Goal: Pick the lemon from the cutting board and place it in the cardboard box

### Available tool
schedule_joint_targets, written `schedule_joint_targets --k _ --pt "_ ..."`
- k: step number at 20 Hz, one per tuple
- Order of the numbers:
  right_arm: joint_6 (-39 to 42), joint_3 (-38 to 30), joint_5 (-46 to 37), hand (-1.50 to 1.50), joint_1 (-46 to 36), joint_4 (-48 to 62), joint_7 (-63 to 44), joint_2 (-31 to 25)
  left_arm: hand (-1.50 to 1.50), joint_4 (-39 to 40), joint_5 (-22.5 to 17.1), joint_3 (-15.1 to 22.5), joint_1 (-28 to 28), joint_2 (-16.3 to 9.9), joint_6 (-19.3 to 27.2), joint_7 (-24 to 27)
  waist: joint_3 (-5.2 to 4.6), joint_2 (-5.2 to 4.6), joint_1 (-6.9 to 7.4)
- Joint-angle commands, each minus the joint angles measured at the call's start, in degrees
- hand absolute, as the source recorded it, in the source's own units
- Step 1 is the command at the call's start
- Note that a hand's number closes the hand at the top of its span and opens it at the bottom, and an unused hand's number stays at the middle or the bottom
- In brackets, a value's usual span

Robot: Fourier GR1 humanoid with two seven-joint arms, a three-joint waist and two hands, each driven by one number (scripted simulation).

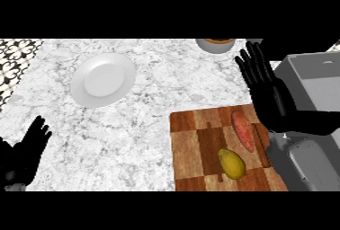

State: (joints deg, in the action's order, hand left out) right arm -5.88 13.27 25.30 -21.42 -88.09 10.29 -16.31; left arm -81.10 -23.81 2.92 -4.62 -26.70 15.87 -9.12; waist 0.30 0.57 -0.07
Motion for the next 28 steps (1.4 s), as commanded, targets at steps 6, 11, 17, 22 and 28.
schedule_joint_targets --k 6,11,17,22,28 --pt "25.29 2.46 5.84 -1.5 4.43 -0.64 -6.74 -15.35 0.0 -8.55 -0.93 -1.08 7.22 -2.2 -5.85 2.79 -0.23 -0.39 -0.33" --pt "15.88 -5.35 -6.12 -1.5 13.48 0.34 21.27 -11.33 0.0 -13.37 -3.27 -0.3 4.54 -1.37 -7.15 -1.16 -0.17 -0.42 -0.26" --pt "25.16 -7.24 -10.83 -1.5 18.48 -7.93 26.43 -22.35 0.0 -10.97 -3.22 -2.05 4.46 -1.46 -9.07 0.13 -0.31 -0.33 -0.87" --pt "20.88 -3.79 -28.46 -1.5 15.1 -11.5 16.69 -33.12 0.0 -11.69 -2.36 0.21 4.15 0.79 -7.77 0.21 -0.52 -0.15 -0.67" --pt "22.3 2.02 -38.81 -1.5 15.18 -23.08 0.04 -37.9 0.0 -11.65 -1.95 -0.7 4.12 -0.33 -9.11 0.49 -0.54 -0.22 -0.19"
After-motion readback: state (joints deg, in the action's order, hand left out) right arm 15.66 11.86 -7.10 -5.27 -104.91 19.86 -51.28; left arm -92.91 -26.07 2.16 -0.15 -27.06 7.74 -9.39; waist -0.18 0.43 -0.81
